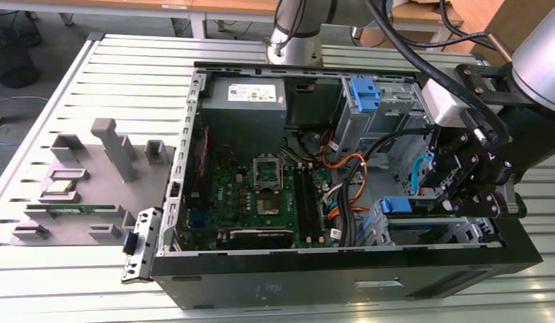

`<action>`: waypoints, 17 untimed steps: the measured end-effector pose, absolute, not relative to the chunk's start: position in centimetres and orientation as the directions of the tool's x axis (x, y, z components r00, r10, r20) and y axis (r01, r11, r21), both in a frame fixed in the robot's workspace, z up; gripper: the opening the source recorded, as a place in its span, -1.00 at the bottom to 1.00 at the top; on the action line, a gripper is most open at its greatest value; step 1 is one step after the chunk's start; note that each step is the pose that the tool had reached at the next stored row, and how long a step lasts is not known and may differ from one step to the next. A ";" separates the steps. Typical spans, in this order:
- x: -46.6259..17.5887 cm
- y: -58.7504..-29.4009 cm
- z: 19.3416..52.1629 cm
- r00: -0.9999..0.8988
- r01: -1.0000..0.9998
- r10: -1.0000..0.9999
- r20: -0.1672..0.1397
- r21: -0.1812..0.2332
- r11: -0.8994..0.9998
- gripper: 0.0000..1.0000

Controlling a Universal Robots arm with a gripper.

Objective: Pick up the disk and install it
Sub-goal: 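Insert the disk into the insertion slot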

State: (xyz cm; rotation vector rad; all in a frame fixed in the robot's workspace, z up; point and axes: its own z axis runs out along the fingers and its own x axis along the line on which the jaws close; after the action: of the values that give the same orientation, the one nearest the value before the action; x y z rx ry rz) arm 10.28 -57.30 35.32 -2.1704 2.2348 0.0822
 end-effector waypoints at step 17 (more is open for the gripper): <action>10.3 -57.3 35.3 -0.030 -0.999 -0.998 -0.054 0.015 0.029 -0.36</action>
State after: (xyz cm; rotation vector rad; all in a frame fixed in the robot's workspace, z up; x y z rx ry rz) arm 10.27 -57.30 35.27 -2.1680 2.2329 0.0755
